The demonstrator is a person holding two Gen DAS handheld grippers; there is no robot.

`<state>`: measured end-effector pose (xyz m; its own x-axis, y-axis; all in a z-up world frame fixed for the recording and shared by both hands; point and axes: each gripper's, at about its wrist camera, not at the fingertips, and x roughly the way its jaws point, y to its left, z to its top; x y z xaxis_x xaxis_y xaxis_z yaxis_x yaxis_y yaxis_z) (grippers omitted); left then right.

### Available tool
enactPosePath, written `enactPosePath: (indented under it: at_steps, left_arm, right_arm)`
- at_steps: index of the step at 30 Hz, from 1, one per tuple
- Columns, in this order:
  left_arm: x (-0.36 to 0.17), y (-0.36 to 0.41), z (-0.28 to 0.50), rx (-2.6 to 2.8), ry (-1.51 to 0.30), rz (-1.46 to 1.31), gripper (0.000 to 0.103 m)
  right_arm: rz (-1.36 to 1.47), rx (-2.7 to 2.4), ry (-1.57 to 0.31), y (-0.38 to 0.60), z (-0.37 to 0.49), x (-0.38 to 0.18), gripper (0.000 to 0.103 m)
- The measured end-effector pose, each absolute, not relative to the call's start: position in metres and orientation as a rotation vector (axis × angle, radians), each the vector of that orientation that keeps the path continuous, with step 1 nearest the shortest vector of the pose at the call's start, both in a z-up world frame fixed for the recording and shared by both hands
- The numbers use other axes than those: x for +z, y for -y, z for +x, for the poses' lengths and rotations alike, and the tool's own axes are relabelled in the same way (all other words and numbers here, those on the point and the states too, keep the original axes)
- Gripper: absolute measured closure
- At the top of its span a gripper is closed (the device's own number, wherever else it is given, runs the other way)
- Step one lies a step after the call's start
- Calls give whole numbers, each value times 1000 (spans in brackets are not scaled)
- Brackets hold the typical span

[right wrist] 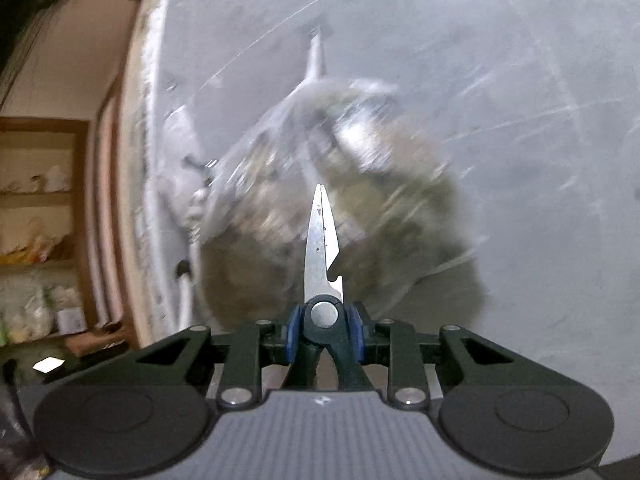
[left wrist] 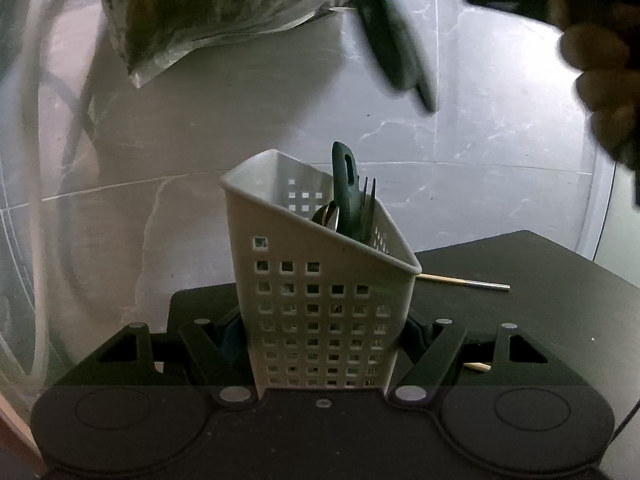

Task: Organize utensils
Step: 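Carry the scissors over the basket with the right tool and release them inside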

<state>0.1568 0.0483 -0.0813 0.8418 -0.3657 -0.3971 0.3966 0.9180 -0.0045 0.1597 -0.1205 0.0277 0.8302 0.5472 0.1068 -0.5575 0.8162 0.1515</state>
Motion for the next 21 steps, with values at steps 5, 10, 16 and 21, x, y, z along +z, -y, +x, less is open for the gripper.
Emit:
enactPosePath:
  at_steps: [5,10,16,21]
  left_arm:
    - [-82,-49,157,-405,-402,80,27]
    - [-83,-52,157,-406,-400,81,27]
    - [-83,-50,157,-406,-401,90,27]
    - [-82,-46,157,-404,-403,97,27]
  right_arm:
    - [155,629,-10,114,181,4,74]
    - [137,670,-28,115,186,-17,74]
    - [78,712,55,119,187,-28,74]
    - [101,738,165,120,190,-34,74]
